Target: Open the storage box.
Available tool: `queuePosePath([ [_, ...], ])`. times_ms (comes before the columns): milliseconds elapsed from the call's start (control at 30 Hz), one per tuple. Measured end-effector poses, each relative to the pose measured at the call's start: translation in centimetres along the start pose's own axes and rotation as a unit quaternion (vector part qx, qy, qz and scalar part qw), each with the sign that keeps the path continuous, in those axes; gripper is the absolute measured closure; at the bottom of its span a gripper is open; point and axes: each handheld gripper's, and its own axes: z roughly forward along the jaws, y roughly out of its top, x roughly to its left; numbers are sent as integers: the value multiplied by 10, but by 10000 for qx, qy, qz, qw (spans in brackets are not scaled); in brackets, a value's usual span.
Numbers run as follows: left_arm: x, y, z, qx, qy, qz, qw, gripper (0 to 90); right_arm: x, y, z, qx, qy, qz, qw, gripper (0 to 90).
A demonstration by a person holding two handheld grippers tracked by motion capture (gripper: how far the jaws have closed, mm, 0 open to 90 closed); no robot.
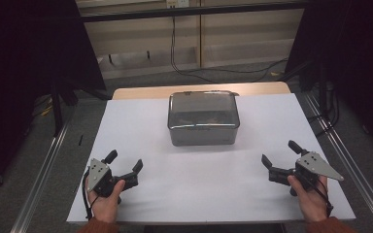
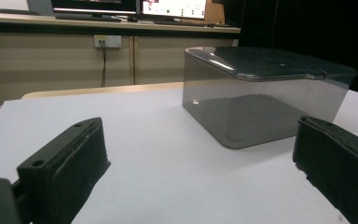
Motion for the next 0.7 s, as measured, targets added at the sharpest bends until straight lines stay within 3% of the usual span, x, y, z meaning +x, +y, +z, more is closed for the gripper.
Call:
queuePosePath([
  [133,0,0,1,-10,10,33,10000,26,1,-1,3,54,-12,-31,10000,2],
  [200,-1,0,2,-28,4,28,10000,26,1,-1,6,171,7,62,9998,7],
  [233,-2,0,2,-20,-15,47,10000,26,3,-2,10,209,132,76,9997,4],
  [433,-4,0,3,-15,-73,76,9999,26,16,5,20,150,302,-60,9994,0],
  [500,-4,0,3,-10,-77,84,9999,26,18,9,24,227,464,75,9986,1],
  [700,-3,-1,4,22,-88,89,9999,26,29,14,32,172,640,-36,9978,0],
])
